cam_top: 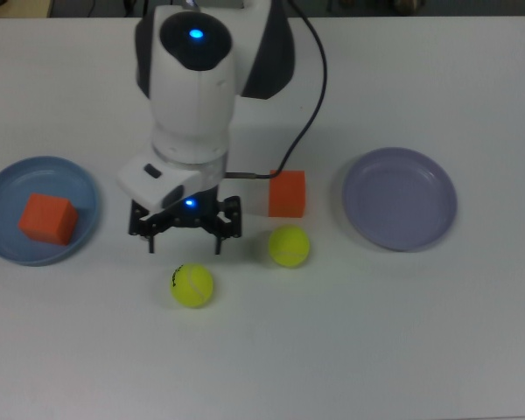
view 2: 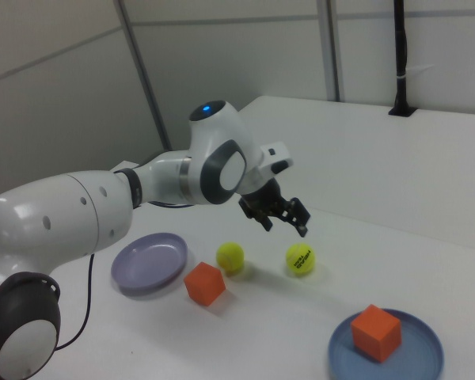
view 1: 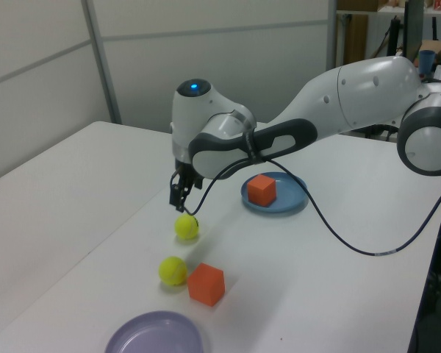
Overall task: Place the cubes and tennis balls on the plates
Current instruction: 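Move the gripper to the second orange cube and grasp it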
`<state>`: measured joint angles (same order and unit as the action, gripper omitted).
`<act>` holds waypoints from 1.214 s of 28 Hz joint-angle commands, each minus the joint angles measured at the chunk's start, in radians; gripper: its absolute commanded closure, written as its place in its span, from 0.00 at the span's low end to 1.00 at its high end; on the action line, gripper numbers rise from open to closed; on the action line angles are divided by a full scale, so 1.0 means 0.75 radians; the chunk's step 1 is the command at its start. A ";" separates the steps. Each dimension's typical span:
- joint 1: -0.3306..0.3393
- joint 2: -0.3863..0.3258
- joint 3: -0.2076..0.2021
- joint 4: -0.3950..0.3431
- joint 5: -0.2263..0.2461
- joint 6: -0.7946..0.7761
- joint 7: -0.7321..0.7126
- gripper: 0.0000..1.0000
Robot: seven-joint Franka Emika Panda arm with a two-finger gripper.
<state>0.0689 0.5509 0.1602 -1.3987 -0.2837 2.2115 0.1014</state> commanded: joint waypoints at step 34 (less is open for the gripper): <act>0.319 -0.076 0.067 -0.217 -0.061 -0.523 0.163 0.00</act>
<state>0.3060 0.4926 0.2130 -1.5285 -0.2982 1.8264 0.2049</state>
